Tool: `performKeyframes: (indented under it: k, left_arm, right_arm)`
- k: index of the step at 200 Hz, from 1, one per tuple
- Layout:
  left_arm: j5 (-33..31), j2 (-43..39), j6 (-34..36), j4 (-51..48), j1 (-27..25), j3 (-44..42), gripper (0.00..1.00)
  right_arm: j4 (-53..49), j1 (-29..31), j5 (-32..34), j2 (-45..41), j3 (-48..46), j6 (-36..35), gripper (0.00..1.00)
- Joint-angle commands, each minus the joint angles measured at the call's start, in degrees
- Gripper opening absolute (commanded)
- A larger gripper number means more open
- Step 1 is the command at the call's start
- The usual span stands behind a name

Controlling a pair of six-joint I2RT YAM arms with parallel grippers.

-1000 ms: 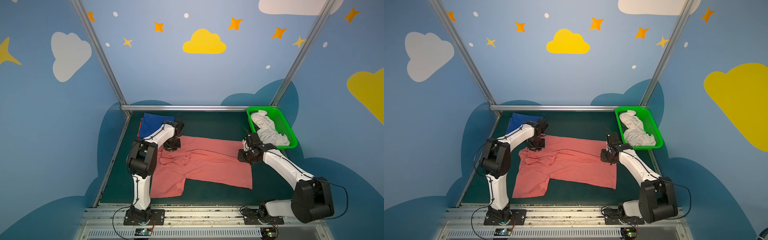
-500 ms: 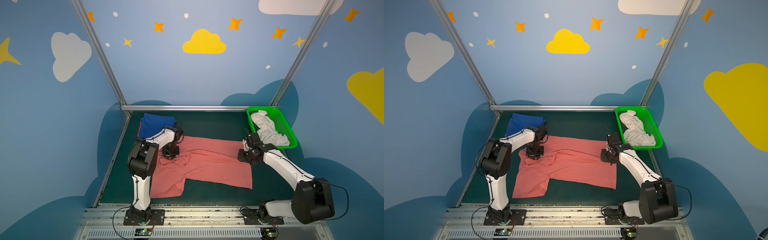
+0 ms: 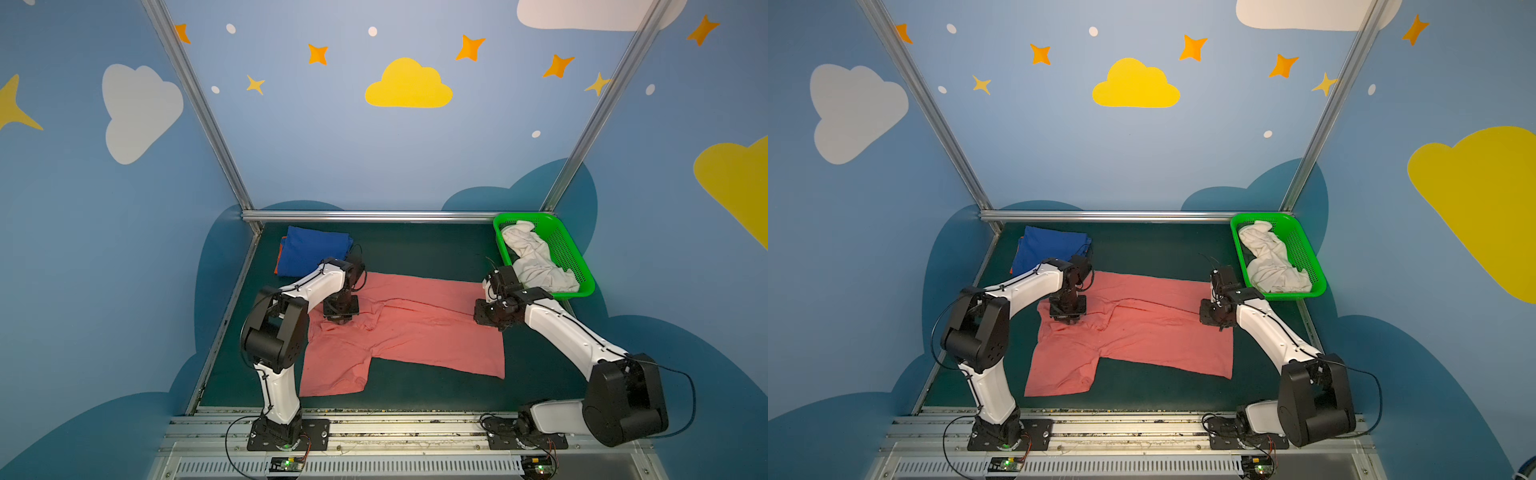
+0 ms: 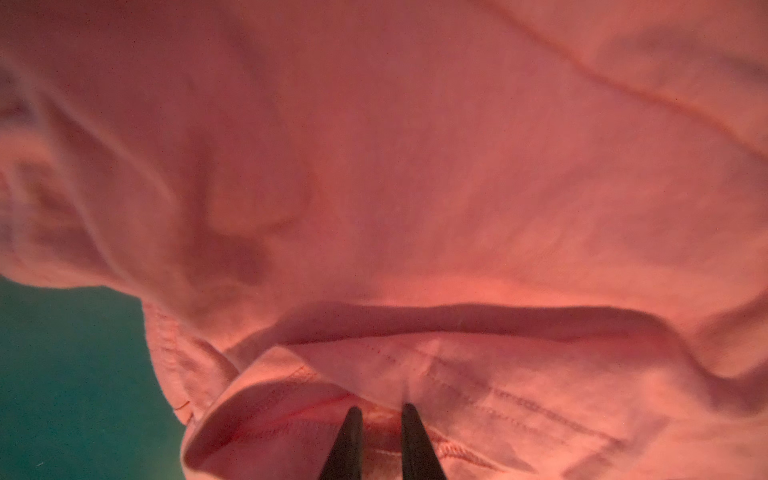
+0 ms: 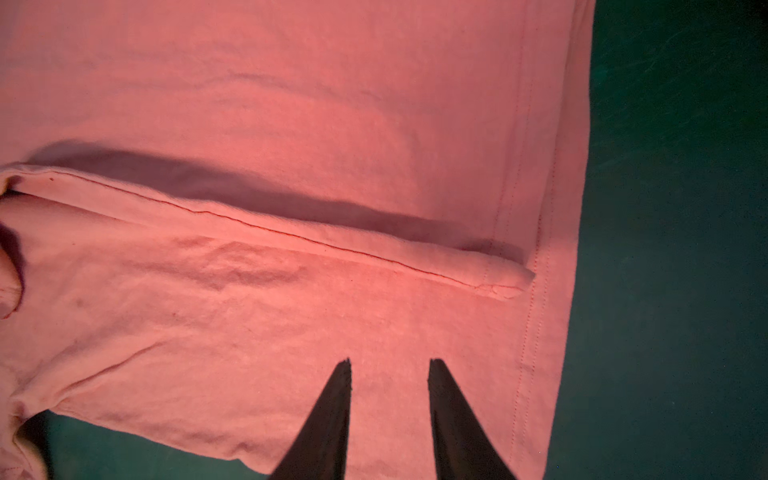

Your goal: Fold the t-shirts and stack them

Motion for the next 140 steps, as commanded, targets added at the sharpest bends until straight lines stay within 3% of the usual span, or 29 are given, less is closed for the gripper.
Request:
performKeyframes:
  k: [1, 65, 140]
  left_arm:
    - [0.9, -2.5, -1.9, 0.4, -0.5, -3.1, 0.19]
    - [1.8, -6.9, -4.1, 1.8, -0.9, -8.1, 0.2]
    - [-0.9, -11.7, -2.9, -0.1, -0.2, -0.8, 0.27]
  right_arm:
    - [0.1, 0.5, -0.1, 0.1, 0.0, 0.6, 0.34]
    - [0.0, 1.4, -0.6, 0.0, 0.5, 1.0, 0.34]
    - [-0.9, 2.5, -0.2, -0.3, 1.6, 1.2, 0.34]
